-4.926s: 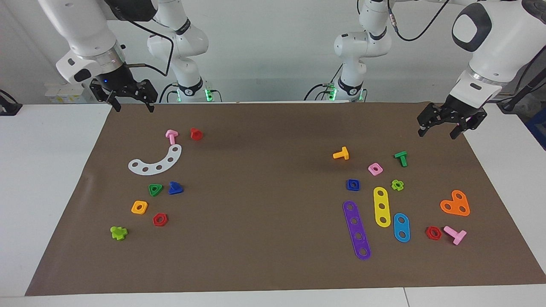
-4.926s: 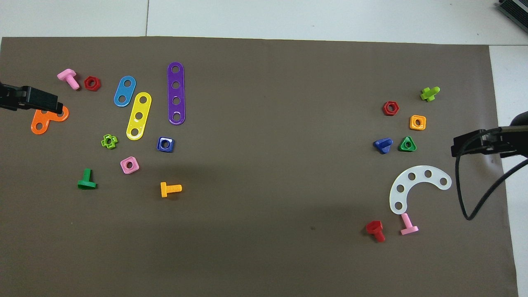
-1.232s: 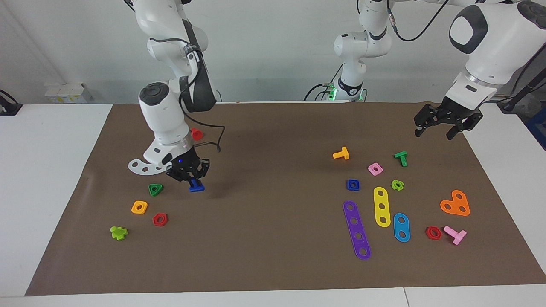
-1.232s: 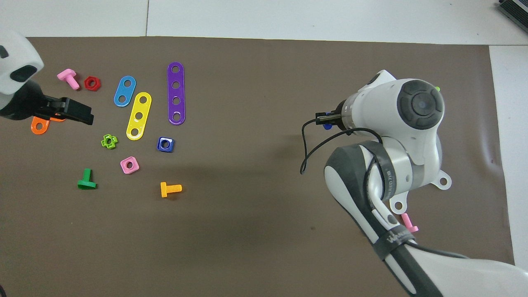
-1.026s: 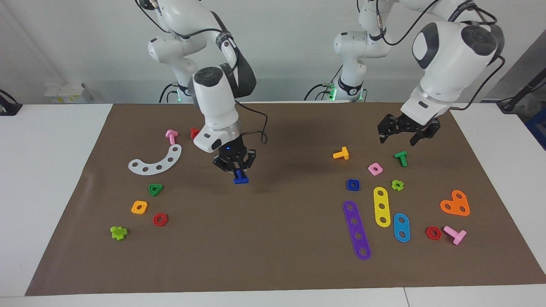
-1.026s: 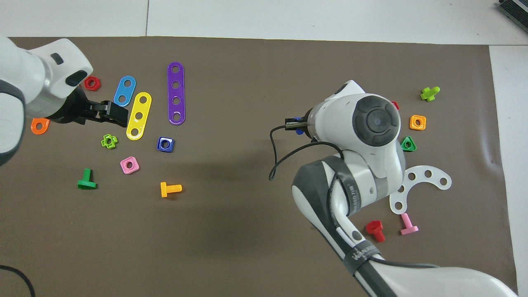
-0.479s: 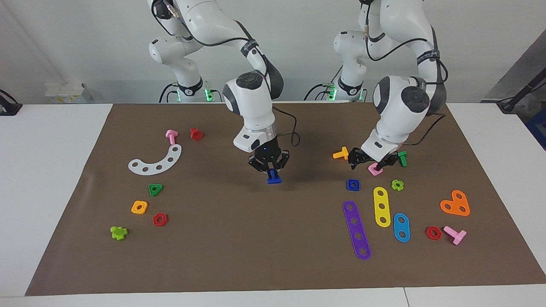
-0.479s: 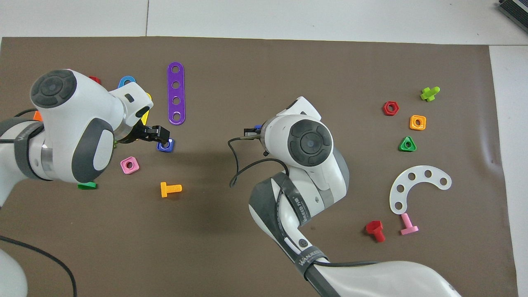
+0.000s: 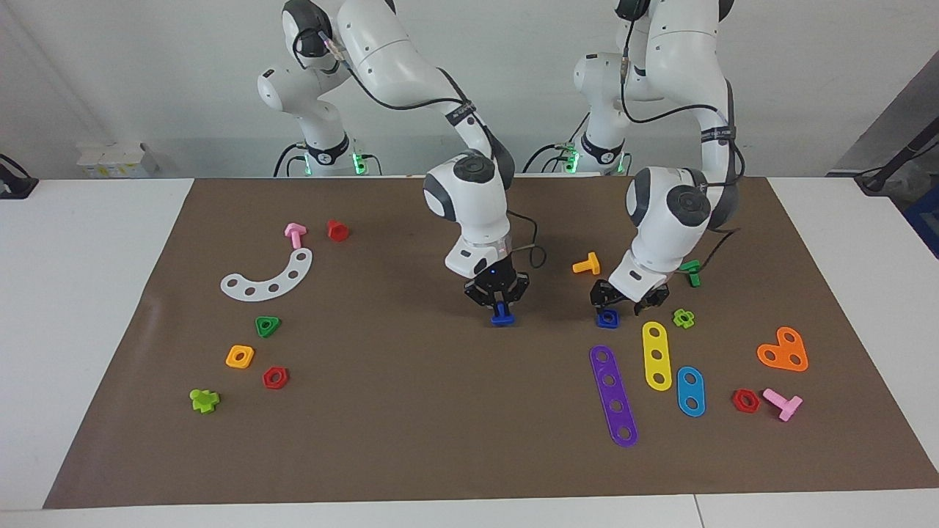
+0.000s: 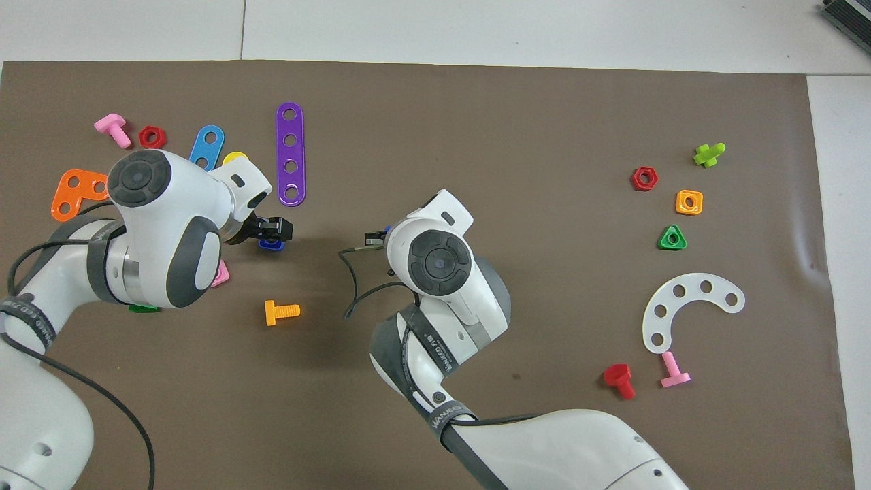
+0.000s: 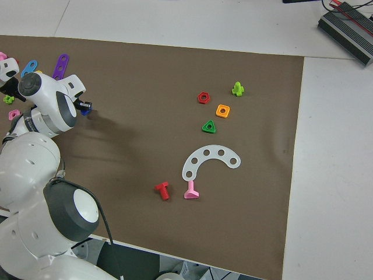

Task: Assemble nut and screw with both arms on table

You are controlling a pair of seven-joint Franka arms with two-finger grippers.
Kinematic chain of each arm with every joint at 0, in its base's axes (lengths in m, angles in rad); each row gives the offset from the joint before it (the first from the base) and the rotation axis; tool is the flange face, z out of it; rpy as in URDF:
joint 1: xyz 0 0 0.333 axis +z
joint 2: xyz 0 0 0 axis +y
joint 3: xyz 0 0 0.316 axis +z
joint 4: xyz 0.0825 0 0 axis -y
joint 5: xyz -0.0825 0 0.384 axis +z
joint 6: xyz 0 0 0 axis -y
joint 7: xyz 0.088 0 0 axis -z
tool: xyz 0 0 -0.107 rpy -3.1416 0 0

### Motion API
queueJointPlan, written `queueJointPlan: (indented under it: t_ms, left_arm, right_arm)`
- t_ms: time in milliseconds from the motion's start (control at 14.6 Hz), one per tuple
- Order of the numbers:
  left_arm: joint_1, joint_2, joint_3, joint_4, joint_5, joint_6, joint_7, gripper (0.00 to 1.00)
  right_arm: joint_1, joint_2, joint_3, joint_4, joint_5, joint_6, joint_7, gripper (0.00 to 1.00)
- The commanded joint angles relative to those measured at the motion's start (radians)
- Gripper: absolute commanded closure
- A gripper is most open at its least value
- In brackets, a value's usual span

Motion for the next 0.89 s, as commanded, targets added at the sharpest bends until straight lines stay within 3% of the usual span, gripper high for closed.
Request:
queueJointPlan:
  t_ms: [0,68,137,274,479,821]
  left_arm:
    - [-0.017,-0.003,0.012,-0.022,-0.013,0.031,-0.002,0.12]
    - [-0.025,-0.002,0.012,-0.031,-0.013,0.041,0.004,0.13]
    - [-0.026,-0.002,0.012,-0.047,-0.013,0.062,0.003,0.14]
    - [-0.048,-0.002,0.012,-0.064,-0.014,0.084,0.000,0.16]
    - [-0.057,0.003,0.012,-0.088,-0.013,0.119,0.003,0.20]
    - [-0.057,0.001,0.012,-0.085,-0.011,0.099,0.015,0.54]
  right_arm:
    - [-0.001,0.009,-0.002,0.021,0.000,-0.002,0.024,0.87]
    - [0.001,0.008,-0.002,0.017,-0.002,-0.004,0.024,0.27]
    - [0.001,0.003,-0.008,0.016,-0.008,-0.008,0.022,0.00]
    - [-0.015,-0.035,-0.012,0.016,-0.012,-0.019,0.019,0.00]
    - [-0.069,-0.165,-0.015,0.011,-0.014,-0.167,0.009,0.00]
    - [-0.226,-0.340,-0.016,0.008,-0.017,-0.371,-0.071,0.00]
